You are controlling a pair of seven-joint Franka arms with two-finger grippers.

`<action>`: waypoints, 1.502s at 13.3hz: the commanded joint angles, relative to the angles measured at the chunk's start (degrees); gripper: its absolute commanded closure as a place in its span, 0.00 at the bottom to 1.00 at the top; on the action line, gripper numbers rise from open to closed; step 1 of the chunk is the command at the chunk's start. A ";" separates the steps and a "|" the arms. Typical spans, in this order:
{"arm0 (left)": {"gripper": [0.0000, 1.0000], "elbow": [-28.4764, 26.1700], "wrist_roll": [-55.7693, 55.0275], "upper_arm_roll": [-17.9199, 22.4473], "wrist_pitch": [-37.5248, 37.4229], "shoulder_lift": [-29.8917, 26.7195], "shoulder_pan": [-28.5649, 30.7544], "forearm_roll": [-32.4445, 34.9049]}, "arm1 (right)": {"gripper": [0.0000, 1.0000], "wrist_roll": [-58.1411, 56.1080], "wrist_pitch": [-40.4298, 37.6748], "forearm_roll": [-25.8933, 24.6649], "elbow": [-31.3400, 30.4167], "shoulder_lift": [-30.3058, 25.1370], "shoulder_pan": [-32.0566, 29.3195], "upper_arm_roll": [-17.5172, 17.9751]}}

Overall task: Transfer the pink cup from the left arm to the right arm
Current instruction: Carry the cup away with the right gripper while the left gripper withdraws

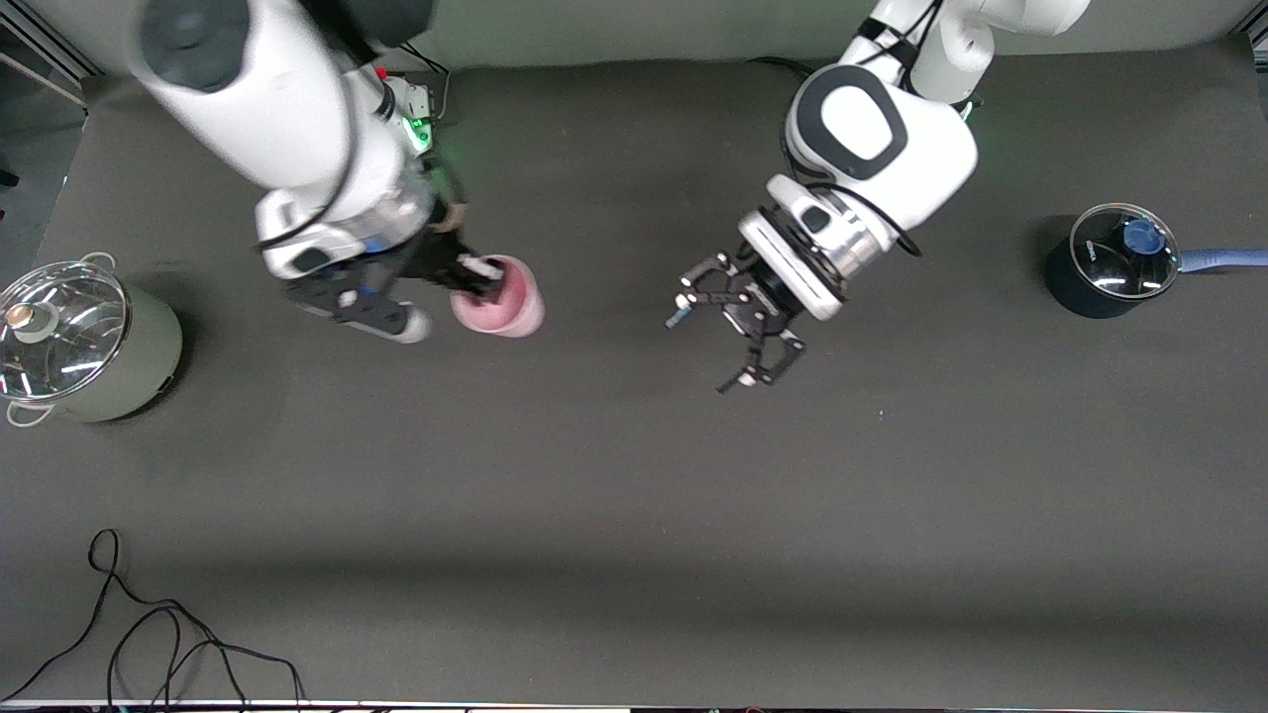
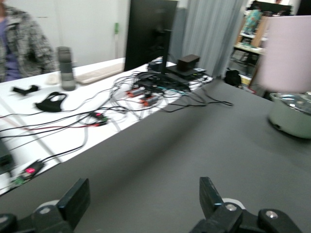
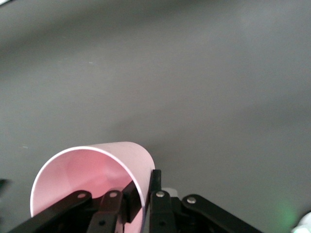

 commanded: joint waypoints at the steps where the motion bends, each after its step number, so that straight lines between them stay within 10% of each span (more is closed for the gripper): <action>1: 0.00 -2.04 -0.65 -0.29 -2.39 -0.96 6.27 0.24 | 1.00 -15.34 0.20 0.54 -9.99 -5.30 0.43 -7.48; 8: 0.00 -6.89 -1.87 -0.03 -44.19 0.08 36.67 23.40 | 1.00 -44.45 10.18 0.54 -28.18 -6.89 0.69 -24.46; 16: 0.00 9.17 -22.13 0.06 -72.26 3.87 52.45 58.48 | 1.00 -53.09 50.94 0.81 -60.34 -6.46 1.05 -26.32; 20: 0.00 19.89 -41.04 -0.56 -79.74 2.99 50.61 76.41 | 1.00 -53.27 58.37 1.16 -62.84 -2.95 0.96 -25.79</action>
